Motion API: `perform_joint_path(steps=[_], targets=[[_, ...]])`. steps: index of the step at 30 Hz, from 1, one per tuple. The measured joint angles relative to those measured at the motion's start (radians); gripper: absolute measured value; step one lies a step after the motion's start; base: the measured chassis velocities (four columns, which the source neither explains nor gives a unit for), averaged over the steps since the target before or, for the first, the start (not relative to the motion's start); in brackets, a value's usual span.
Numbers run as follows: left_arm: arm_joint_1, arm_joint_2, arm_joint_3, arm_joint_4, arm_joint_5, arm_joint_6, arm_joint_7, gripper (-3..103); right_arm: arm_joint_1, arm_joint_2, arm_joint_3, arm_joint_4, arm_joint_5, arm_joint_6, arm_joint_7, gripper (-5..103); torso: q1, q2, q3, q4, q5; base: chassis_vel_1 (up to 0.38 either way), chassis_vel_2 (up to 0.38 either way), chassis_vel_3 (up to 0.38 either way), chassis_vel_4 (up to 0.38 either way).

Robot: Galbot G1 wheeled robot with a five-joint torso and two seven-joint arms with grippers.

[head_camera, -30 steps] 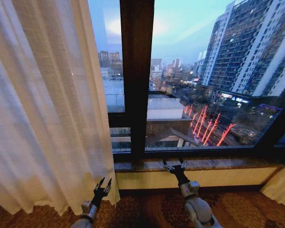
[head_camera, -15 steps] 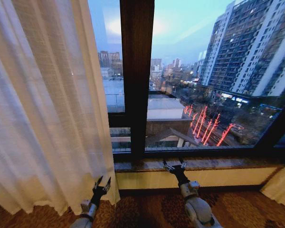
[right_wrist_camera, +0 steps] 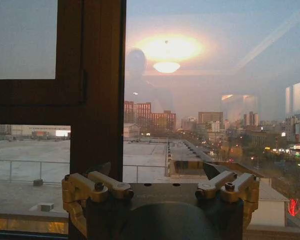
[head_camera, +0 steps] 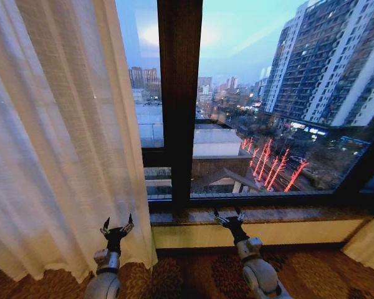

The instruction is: Open the curtains by pulling them apart, changing their state from closed to fully open.

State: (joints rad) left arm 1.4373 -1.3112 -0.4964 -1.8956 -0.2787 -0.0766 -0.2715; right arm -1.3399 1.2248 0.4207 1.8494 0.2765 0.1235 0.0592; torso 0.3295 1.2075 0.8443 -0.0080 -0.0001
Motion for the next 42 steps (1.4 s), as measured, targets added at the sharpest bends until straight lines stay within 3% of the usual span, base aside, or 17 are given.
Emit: perform_joint_path(steps=[6, 10, 15, 20, 23, 25, 27, 30, 33, 42], targets=[[-0.009, 0.026, -0.012, 0.005, -0.014, 0.0, -0.002, 100, 0.0, 0.0, 0.0, 0.0, 0.0, 0.0, 0.0, 100, 0.0, 0.0, 0.0, 0.0001, -0.0007, 0.0, 0.0, 0.0, 0.0], [-0.076, 0.186, -0.112, 0.067, -0.09, -0.011, 0.005, 100, 0.0, 0.0, 0.0, 0.0, 0.0, 0.0, 0.0, 100, 0.0, 0.0, 0.0, 0.0, -0.0002, 0.0, 0.0, 0.0, 0.0], [-0.12, 0.262, -0.134, 0.113, -0.12, -0.019, 0.014, 100, 0.0, 0.0, 0.0, 0.0, 0.0, 0.0, 0.0, 100, 0.0, 0.0, 0.0, 0.0002, -0.0001, 0.0, 0.0, 0.0, 0.0], [-0.128, 0.268, -0.113, 0.119, -0.126, -0.028, 0.037, 100, 0.0, 0.0, 0.0, 0.0, 0.0, 0.0, 0.0, 100, 0.0, 0.0, 0.0, 0.0, -0.0001, 0.0, 0.0, 0.0, 0.0], [-0.127, 0.276, -0.088, 0.129, -0.143, -0.098, 0.159, 100, 0.0, 0.0, 0.0, 0.0, 0.0, 0.0, 0.0, 100, 0.0, 0.0, 0.0, -0.0001, 0.0002, 0.0, 0.0, 0.0, 0.0], [-0.127, 0.276, -0.084, 0.135, -0.144, -0.114, 0.179, 100, 0.0, 0.0, 0.0, 0.0, 0.0, 0.0, 0.0, 100, 0.0, 0.0, 0.0, -0.0001, 0.0002, 0.0, 0.0, 0.0, 0.0], [-0.125, 0.259, -0.062, 0.162, -0.167, -0.173, 0.244, 100, 0.0, 0.0, 0.0, 0.0, 0.0, 0.0, 0.0, 100, 0.0, 0.0, 0.0, 0.0, 0.0001, 0.0, 0.0, 0.0, 0.0], [-0.117, 0.228, -0.042, 0.166, -0.203, -0.179, 0.248, 100, 0.0, 0.0, 0.0, 0.0, 0.0, 0.0, 0.0, 100, 0.0, 0.0, 0.0, 0.0, 0.0001, 0.0, 0.0, 0.0, 0.0], [-0.097, 0.171, -0.015, 0.163, -0.203, -0.166, 0.214, 100, 0.0, 0.0, 0.0, 0.0, 0.0, 0.0, 0.0, 100, 0.0, 0.0, 0.0, 0.0, 0.0, 0.0, 0.0, 0.0, 0.0], [-0.088, 0.146, -0.012, 0.156, -0.157, -0.163, 0.189, 100, 0.0, 0.0, 0.0, 0.0, 0.0, 0.0, 0.0, 100, 0.0, 0.0, 0.0, 0.0, 0.0001, 0.0, 0.0, 0.0, 0.0]])
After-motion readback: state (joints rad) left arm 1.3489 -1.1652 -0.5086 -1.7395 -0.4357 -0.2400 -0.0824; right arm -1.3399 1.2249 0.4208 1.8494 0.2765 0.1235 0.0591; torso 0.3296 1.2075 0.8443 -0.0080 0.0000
